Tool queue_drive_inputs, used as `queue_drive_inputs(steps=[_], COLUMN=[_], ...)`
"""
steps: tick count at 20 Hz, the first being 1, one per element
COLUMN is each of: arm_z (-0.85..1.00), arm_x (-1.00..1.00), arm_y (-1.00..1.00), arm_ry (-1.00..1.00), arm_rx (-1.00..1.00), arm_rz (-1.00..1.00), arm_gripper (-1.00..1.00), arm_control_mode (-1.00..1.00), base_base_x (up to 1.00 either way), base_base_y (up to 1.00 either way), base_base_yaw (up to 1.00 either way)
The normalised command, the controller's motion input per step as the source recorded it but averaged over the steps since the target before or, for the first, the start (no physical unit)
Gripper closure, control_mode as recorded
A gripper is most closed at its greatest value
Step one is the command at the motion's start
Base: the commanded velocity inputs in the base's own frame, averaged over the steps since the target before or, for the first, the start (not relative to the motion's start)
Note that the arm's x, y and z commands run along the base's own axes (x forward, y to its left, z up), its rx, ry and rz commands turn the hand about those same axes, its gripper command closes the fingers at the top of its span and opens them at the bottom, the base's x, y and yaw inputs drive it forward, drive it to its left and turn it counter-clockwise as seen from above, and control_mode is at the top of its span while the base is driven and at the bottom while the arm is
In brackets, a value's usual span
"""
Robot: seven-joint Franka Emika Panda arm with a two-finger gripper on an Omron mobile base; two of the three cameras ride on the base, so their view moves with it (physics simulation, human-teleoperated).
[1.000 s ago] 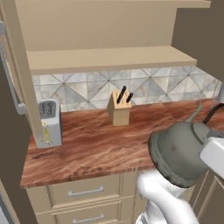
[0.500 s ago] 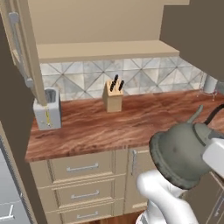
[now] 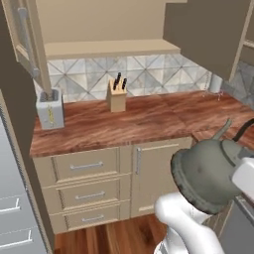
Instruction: Open the cabinet, pick the kettle from the cabinet, and place it in the sink.
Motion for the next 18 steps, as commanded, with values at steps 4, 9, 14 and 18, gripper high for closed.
queue_drive_inputs(steps=[4, 9, 14, 18], arm_z=[0.00, 0.00, 0.00, 0.00], arm_x=[0.00, 0.00, 0.00, 0.00], arm_y=[0.00, 0.00, 0.00, 0.00], arm_ry=[0.00, 0.00, 0.00, 0.00], arm_rx=[0.00, 0.00, 0.00, 0.00], arm_rz=[0.00, 0.00, 0.00, 0.00], arm_gripper=[1.00, 1.00, 1.00, 1.00], arm_control_mode=[1.00, 1.00, 1.00, 1.00], base_base_x=[-0.70, -0.63, -0.60, -0.62], base_base_y=[-0.01, 0.00, 0.00, 0.00], base_base_yaw=[-0.24, -0.32, -0.40, -0.42])
